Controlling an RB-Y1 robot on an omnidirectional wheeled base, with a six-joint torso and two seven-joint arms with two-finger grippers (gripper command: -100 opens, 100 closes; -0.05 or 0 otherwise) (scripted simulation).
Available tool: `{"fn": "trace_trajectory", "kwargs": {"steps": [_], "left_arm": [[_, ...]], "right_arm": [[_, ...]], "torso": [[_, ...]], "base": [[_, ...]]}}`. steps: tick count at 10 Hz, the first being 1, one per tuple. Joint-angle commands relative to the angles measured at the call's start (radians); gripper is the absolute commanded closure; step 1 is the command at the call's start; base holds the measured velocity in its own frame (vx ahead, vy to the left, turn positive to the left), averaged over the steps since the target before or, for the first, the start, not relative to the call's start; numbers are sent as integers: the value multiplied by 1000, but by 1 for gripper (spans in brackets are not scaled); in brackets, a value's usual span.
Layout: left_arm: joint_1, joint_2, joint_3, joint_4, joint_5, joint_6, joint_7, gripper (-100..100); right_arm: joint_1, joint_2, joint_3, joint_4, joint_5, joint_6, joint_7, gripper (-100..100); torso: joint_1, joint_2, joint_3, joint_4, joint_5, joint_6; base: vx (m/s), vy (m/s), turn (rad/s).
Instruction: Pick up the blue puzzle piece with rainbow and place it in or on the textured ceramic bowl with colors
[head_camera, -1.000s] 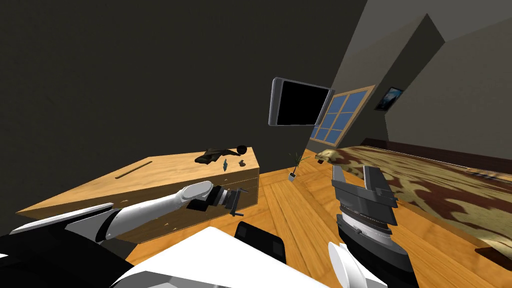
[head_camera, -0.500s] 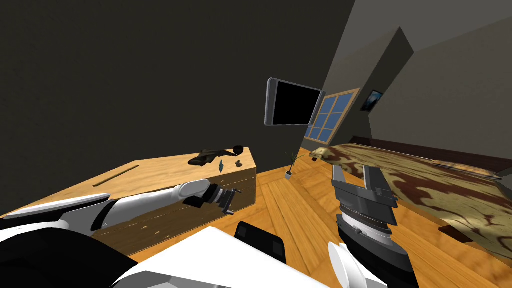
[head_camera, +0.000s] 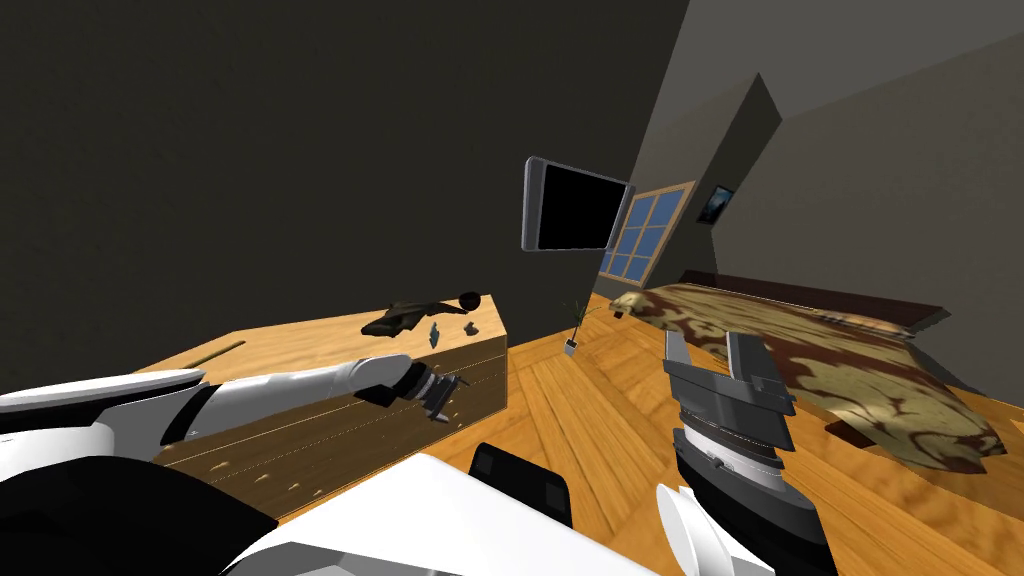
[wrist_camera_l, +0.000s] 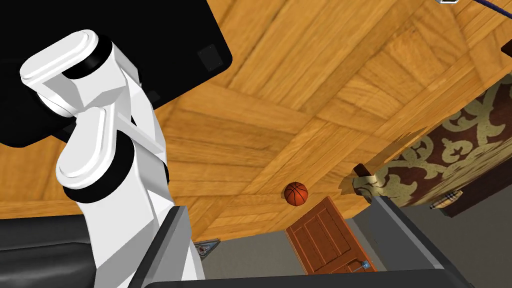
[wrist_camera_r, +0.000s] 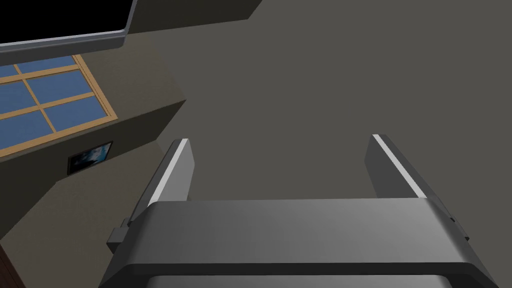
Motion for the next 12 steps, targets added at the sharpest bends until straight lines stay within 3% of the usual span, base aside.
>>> {"fn": "trace_trajectory", "kwargs": {"steps": [1,2,3,4,5,6,8,10,11,12], "left_arm": [[-25,47,-26,24,-50,-2,-1,-100],[-25,47,-26,24,-68,-2,-1,-100],[-41,96,-41,47,-103,-8,-15,-100],[-41,96,-41,47,-118,-8,-15,-100],[-57,143,-54,69,-153,-14,-29,-100],[-57,143,-54,69,-167,-14,-29,-100],[-86,212,-78,111,-243,-25,-54,-100],[-86,232,-78,111,-255,-25,-54,-100],[-99,273,-89,131,-295,-30,-65,-100],[-99,273,-89,131,-295,-30,-65,-100]], "right_arm": [[0,0,0,0,0,0,0,0],[0,0,0,0,0,0,0,0],[0,0,0,0,0,0,0,0],[0,0,0,0,0,0,0,0],[0,0,0,0,0,0,0,0],[0,0,0,0,0,0,0,0],[0,0,0,0,0,0,0,0],[0,0,0,0,0,0,0,0],[0,0,0,0,0,0,0,0],[0,0,0,0,0,0,0,0]], "torso": [[0,0,0,0,0,0],[0,0,0,0,0,1],[0,0,0,0,0,0],[-1,0,0,0,0,1],[0,0,0,0,0,0],[0,0,0,0,0,1],[0,0,0,0,0,1],[0,0,0,0,0,0],[0,0,0,0,0,0],[0,0,0,0,0,0]], "base": [[5,-12,-157],[3,-4,-92],[4,-10,-166],[4,-3,-93],[9,-9,-166],[6,-3,-76],[8,-9,-190],[5,0,-16],[4,-8,-116],[4,-2,-90]]}}
